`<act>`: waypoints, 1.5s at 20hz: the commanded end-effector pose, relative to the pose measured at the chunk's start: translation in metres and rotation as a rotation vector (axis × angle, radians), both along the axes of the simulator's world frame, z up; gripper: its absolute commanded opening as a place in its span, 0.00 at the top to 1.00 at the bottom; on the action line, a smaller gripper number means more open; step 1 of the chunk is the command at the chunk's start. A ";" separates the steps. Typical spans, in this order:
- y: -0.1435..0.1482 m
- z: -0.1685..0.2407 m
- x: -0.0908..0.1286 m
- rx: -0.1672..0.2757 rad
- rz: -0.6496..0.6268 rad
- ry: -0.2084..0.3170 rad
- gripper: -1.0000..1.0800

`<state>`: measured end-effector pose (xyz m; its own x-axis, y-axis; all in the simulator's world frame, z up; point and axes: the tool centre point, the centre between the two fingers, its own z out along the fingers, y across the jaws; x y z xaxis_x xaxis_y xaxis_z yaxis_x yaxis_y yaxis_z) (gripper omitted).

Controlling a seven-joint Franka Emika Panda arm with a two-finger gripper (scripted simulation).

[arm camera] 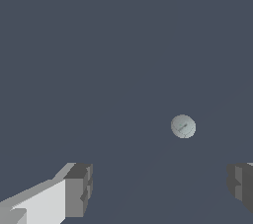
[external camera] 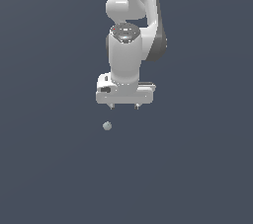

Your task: Pick up the object and move it to a goal position.

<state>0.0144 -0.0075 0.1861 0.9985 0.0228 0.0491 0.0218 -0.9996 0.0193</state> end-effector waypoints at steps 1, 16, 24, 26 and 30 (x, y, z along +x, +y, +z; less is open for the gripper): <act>-0.003 -0.003 0.000 0.002 -0.016 0.002 0.04; -0.061 -0.081 0.006 0.030 -0.381 0.032 0.04; -0.084 -0.111 0.004 0.031 -0.522 0.042 0.04; -0.087 -0.114 0.004 0.031 -0.536 0.043 0.04; -0.087 -0.115 0.003 0.031 -0.534 0.044 0.04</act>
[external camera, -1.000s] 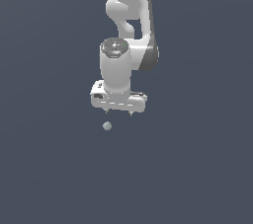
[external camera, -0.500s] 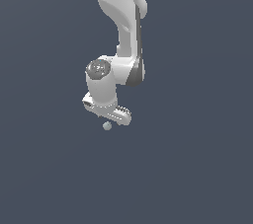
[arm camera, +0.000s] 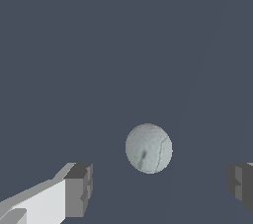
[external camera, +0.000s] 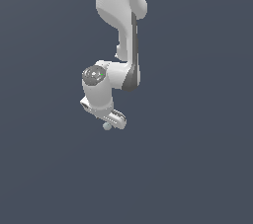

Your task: Pick up the object and move it to a goal position.

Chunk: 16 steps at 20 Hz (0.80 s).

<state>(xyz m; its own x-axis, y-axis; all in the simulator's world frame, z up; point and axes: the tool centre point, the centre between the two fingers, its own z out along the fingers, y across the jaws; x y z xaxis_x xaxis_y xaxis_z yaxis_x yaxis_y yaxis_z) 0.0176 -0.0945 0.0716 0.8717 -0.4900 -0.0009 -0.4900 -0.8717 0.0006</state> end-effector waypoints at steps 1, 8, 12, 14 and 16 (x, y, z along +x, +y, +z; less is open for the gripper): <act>0.000 -0.001 0.000 0.000 0.000 0.000 0.04; 0.000 -0.030 -0.001 0.000 -0.004 -0.001 0.04; 0.000 -0.047 -0.001 0.000 -0.006 -0.001 0.04; 0.000 -0.050 0.000 0.000 -0.006 -0.001 0.04; 0.000 -0.051 0.000 0.000 -0.006 -0.001 0.04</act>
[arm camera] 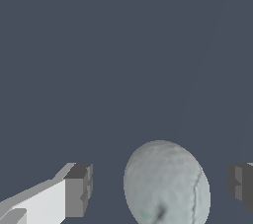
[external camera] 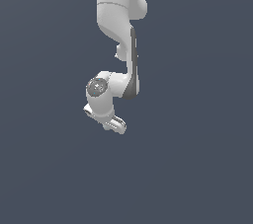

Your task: Pick up the object and move it to a goal position.

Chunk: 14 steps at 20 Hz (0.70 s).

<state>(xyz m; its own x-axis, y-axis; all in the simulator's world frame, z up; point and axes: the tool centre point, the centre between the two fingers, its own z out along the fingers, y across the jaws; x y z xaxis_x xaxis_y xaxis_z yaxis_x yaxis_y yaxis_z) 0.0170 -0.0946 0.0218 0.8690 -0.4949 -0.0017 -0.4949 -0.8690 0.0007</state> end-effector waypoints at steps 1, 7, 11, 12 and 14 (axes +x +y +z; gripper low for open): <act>0.000 -0.001 0.001 0.000 0.000 -0.002 1.00; 0.000 -0.001 0.001 0.000 0.000 -0.002 1.00; 0.000 -0.001 0.001 0.000 0.000 -0.002 1.00; 0.000 0.000 0.001 0.000 0.000 -0.002 1.00; 0.000 0.002 0.001 0.000 0.000 -0.002 1.00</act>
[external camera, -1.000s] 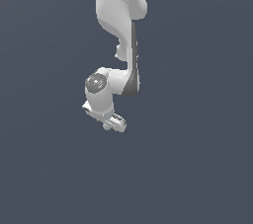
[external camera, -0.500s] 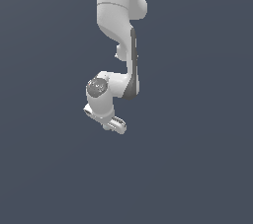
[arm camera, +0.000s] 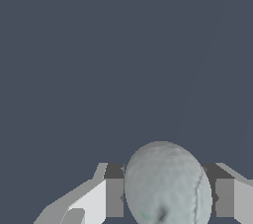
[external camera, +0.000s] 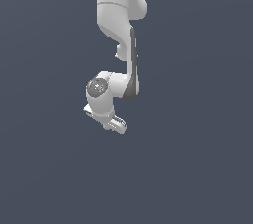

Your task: Pick up the object and move it to a goal position.

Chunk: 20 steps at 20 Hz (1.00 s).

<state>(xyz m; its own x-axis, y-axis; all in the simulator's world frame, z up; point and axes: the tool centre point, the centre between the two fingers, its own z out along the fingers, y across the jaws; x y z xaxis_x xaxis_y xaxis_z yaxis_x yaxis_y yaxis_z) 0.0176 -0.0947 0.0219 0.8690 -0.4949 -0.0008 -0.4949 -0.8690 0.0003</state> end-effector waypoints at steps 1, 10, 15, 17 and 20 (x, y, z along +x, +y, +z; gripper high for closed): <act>0.000 0.004 0.000 0.000 0.000 -0.001 1.00; -0.005 0.049 -0.003 0.001 -0.001 -0.001 1.00; -0.009 0.096 -0.005 0.001 -0.001 -0.001 1.00; -0.011 0.118 -0.006 0.001 -0.001 -0.001 1.00; -0.014 0.155 -0.008 0.001 -0.001 -0.001 1.00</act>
<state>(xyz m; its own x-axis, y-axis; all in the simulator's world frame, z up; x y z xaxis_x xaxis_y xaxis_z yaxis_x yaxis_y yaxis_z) 0.0105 -0.1074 0.1575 0.8684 -0.4960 -0.0009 -0.4960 -0.8684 -0.0005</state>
